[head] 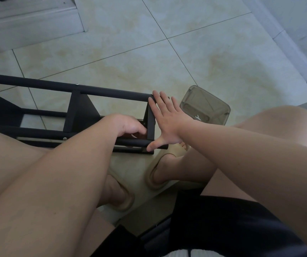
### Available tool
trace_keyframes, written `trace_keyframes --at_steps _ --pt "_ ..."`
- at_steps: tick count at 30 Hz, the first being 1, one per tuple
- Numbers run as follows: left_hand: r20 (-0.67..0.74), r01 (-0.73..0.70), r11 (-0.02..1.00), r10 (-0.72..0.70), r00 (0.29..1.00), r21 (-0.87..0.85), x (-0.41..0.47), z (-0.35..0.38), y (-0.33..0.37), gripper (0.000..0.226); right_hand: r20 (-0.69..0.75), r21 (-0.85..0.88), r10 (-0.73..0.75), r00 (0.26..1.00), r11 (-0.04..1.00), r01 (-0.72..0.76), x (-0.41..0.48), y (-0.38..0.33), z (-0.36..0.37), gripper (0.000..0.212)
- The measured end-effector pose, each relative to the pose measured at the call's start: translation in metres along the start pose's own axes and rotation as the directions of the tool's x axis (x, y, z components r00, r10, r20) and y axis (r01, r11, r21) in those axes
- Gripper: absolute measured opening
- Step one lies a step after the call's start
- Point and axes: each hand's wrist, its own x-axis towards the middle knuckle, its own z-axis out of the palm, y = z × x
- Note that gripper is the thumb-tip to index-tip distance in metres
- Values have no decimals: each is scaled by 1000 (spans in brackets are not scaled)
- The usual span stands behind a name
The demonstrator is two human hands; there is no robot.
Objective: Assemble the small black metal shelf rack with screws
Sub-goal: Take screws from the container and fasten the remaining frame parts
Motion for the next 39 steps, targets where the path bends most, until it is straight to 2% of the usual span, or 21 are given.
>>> trace_keyframes --at_steps 5,9,12,16,19,22,25,29,32,34,39 --pt "-31 18 996 -15 999 85 3 -1 0 31 2 0 1 1000 1000 -1 0 0 0 159" --pt "55 21 1000 -20 998 -4 -1 -2 -1 30 3 4 0 1000 1000 0 0 0 0 159" --pt "101 37 998 -32 994 -48 -1 -1 -1 16 1 11 0 1000 1000 0 0 0 1 159" --pt "14 11 1000 -11 1000 12 1 2 2 13 -3 11 0 1000 1000 0 0 0 1 159" --pt "-17 31 998 -30 999 56 1 1 2 29 -5 8 0 1000 1000 0 0 0 1 159" --pt "38 25 1000 -25 999 19 0 0 2 32 0 12 3 1000 1000 -3 0 0 1 159" --pt "95 32 999 -28 995 -41 -2 -1 0 20 0 8 0 1000 1000 0 0 0 1 159" --pt "59 20 999 -18 998 -36 -1 0 1 12 3 8 0 1000 1000 0 0 0 0 159" --pt "5 -3 999 3 1000 41 3 0 0 27 4 11 -2 1000 1000 2 0 -1 0 159" --pt "-11 3 998 -2 1000 66 4 -1 -1 29 2 8 -2 1000 1000 2 -1 0 0 158" --pt "78 9 1000 -7 997 -21 1 -2 -1 32 4 8 -1 1000 1000 1 -1 0 -1 159"
